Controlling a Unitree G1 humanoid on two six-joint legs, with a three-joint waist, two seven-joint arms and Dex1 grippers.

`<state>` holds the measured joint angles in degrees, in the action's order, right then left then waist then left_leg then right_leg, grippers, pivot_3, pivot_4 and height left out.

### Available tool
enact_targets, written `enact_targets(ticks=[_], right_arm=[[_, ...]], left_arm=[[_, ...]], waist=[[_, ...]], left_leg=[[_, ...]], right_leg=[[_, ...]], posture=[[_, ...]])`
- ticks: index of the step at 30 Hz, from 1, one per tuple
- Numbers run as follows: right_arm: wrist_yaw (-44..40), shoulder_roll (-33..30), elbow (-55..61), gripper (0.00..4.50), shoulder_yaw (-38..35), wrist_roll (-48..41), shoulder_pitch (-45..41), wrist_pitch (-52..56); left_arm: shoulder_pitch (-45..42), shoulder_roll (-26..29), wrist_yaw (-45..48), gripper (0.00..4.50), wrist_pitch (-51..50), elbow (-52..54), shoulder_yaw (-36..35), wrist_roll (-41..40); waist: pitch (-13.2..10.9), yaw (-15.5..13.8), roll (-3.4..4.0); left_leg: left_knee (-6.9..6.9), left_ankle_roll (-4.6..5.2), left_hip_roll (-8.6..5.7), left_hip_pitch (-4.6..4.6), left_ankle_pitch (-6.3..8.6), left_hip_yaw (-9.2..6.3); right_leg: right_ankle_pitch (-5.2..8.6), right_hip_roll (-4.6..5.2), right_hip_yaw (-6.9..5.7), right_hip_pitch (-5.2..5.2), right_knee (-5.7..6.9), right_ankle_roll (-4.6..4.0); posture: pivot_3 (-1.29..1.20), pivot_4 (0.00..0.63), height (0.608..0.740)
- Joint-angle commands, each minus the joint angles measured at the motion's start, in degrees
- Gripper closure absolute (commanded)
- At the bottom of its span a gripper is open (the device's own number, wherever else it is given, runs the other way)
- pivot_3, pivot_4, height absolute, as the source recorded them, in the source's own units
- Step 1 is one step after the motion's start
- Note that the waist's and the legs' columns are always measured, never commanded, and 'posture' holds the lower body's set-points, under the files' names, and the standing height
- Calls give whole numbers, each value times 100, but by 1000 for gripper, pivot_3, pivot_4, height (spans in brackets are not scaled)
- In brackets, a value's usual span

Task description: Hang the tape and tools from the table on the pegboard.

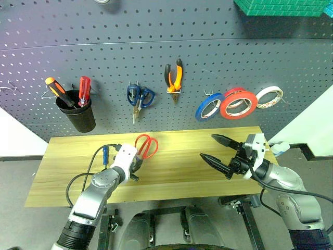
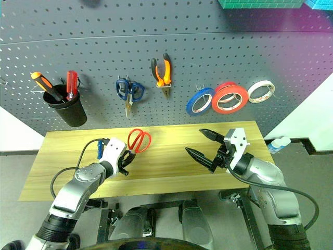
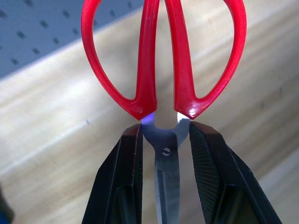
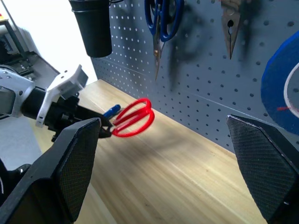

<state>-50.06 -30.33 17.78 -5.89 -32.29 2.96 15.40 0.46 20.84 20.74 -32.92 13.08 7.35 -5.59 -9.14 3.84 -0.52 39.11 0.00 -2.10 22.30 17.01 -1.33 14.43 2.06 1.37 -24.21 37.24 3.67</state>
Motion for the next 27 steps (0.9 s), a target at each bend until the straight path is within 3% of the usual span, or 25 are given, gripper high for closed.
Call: enact_targets(ticks=[1,12,27], right_arm=[[8,1,161,0,-41,-49,-83,-29],[-299,-222,283,0,-336,-515,241,253],[-1350,-583,-20,0,-861,-900,633,19]], left_arm=[[239,-17,178,3397,982,155,-265,-124],[646,219,694,3397,2650,215,-837,-303],[702,370,776,3397,3168,265,-1041,-225]], waist=[[0,3,1],[5,-8,6],[26,1,10]], left_leg=[[0,0,0,0,0,0],[0,1,0,1,0,3],[2,6,1,-3,-2,10]], right_leg=[[0,0,0,-1,0,0],[0,1,-1,0,0,-1],[-2,-4,0,5,2,2]], posture=[[-166,110,734],[-161,107,734],[-158,104,734]])
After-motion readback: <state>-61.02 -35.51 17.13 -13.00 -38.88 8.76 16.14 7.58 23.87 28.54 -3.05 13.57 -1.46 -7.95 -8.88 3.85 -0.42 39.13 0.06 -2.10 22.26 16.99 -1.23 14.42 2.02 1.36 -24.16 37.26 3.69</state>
